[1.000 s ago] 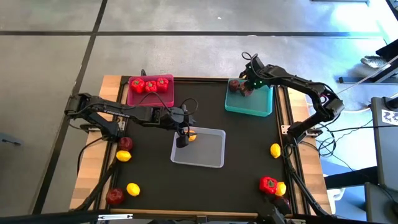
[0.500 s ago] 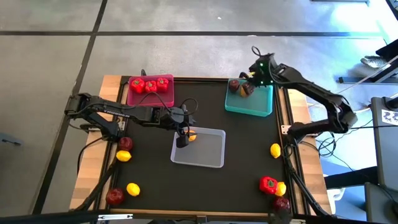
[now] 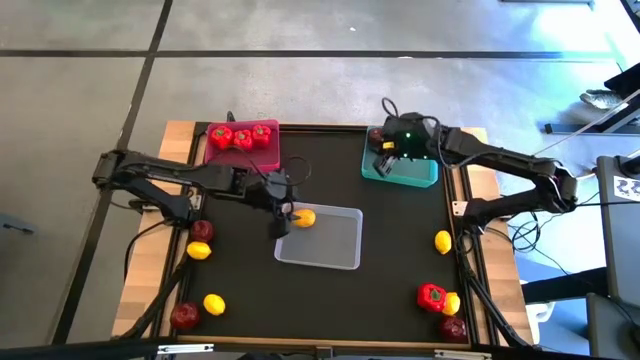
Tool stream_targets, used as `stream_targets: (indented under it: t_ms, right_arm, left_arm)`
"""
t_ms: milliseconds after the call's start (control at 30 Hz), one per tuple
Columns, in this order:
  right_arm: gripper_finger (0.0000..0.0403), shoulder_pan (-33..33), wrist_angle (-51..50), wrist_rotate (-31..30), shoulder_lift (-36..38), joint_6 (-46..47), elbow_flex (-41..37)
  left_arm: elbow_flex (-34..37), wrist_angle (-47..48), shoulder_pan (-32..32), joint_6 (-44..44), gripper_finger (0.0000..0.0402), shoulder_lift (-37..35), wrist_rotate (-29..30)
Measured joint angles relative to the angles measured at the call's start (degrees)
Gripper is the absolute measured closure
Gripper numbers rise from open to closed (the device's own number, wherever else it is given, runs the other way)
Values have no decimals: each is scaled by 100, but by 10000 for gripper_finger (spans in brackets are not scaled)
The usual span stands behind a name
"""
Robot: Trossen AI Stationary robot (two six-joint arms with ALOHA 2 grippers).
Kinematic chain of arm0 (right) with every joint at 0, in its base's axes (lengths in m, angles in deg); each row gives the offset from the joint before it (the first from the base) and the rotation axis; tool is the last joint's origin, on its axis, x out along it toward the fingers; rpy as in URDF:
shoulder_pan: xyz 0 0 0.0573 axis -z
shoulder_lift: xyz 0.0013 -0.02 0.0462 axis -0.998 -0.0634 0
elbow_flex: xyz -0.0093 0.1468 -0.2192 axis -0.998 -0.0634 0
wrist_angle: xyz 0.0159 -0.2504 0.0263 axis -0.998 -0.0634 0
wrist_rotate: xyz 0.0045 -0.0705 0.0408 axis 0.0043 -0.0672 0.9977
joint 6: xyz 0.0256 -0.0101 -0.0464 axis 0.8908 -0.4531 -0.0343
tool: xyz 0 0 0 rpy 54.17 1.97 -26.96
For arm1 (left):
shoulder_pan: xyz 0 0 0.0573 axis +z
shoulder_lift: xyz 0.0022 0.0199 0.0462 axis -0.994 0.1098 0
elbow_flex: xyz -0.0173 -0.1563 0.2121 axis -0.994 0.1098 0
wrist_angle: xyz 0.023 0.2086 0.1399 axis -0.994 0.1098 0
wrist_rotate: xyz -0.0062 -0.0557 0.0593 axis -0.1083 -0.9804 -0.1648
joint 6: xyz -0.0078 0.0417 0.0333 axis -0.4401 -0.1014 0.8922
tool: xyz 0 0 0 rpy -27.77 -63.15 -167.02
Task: Sort produce into baskets
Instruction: Put the lemon into the white bin
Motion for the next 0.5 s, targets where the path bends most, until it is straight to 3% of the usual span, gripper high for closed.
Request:
stream_targets:
  t_ms: [267, 500]
  right_arm:
    - [271, -619, 141, -154, -64, 8, 0]
    - [271, -1015, 179, -148, -216, -16, 2]
  left_arm:
    - [-93, 1958, -66, -1479, 139, -706, -5]
    - [-93, 3536, -106, -2639, 139, -839, -43]
